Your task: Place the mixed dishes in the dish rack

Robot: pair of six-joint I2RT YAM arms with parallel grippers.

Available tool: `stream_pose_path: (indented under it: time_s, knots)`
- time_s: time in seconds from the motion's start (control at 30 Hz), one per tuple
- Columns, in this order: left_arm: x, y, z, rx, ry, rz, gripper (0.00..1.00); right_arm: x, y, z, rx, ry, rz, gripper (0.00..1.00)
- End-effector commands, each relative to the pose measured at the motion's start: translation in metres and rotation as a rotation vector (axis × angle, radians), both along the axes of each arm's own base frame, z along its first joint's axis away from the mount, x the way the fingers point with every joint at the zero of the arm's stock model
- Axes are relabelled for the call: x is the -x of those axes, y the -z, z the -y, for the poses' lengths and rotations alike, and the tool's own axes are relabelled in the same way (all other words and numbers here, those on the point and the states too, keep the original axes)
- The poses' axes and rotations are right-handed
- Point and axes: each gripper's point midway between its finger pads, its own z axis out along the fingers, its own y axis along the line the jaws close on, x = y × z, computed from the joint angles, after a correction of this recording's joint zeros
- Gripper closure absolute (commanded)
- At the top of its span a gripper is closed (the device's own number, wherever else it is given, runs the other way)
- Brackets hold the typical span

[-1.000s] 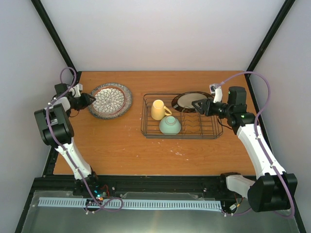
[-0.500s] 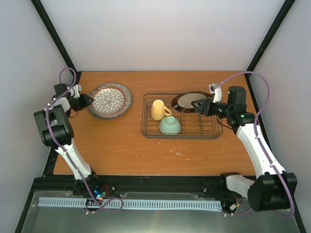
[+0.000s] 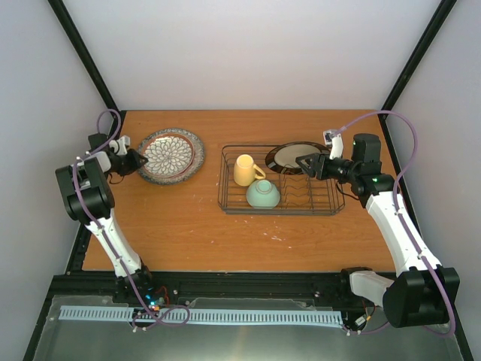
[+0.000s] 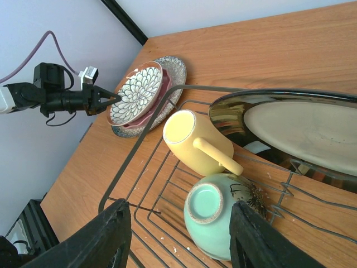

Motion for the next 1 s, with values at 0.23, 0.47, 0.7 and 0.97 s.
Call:
stream_pose_path:
  time_s: [0.23, 0.47, 0.7, 0.97]
  knots:
    - [-0.007, -0.009, -0.009, -0.038, 0.003, 0.023, 0.99, -0.001, -0.004, -0.005, -0.015, -0.029, 0.020, 0.51]
    - [-0.008, -0.047, -0.007, -0.057, 0.007, 0.099, 0.99, -0.001, -0.004, -0.008, -0.028, -0.043, 0.026, 0.51]
    - [-0.009, -0.106, -0.005, -0.091, 0.013, 0.225, 0.99, 0.001, -0.009, -0.009, -0.030, -0.053, 0.074, 0.51]
    - [-0.002, -0.183, 0.016, -0.055, 0.073, 0.411, 0.99, 0.012, -0.024, -0.021, -0.053, -0.125, 0.148, 0.49]
